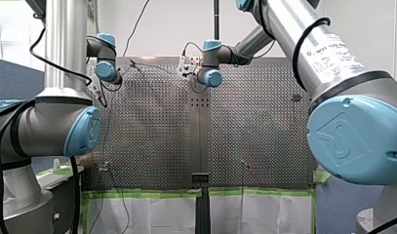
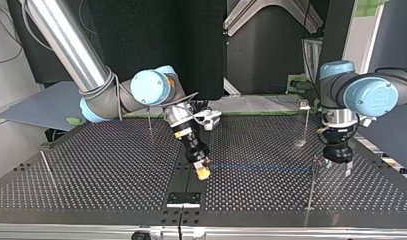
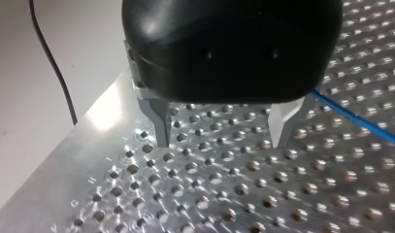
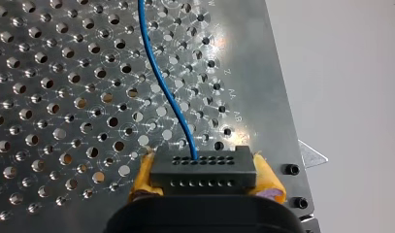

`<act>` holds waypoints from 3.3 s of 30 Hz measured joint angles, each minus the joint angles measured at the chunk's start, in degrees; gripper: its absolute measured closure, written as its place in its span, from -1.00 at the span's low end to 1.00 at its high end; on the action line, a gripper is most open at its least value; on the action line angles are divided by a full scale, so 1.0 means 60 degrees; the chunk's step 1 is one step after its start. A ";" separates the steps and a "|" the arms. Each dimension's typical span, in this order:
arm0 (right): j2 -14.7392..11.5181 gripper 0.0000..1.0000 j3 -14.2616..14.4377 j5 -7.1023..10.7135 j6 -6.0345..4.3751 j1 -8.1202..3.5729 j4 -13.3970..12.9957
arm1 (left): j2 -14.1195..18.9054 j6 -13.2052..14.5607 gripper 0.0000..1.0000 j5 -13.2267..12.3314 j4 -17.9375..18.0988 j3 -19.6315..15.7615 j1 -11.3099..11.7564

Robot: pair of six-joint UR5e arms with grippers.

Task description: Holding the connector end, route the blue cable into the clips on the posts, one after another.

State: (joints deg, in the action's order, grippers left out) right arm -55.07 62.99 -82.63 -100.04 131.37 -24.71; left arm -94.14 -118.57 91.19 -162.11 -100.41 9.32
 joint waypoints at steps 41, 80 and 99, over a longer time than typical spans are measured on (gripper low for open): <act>0.0000 1.00 0.0002 0.0016 -0.0051 -0.0178 0.0056 | 0.2687 0.0069 -1.00 -0.1062 -0.2481 -0.0855 -0.0812; 0.0027 1.00 0.0029 -0.0002 -0.0072 -0.0137 0.0201 | 0.2924 0.2112 -1.00 -0.0190 -0.2130 -0.0854 -0.1594; 0.0028 1.00 0.0028 0.0007 -0.0033 -0.0110 0.0257 | 0.2843 0.2356 -1.00 0.1261 -0.3148 -0.0858 -0.1866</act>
State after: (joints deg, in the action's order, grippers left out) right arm -54.91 63.15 -82.58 -100.24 130.71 -23.17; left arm -77.09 -104.44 98.75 -181.00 -105.56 -1.88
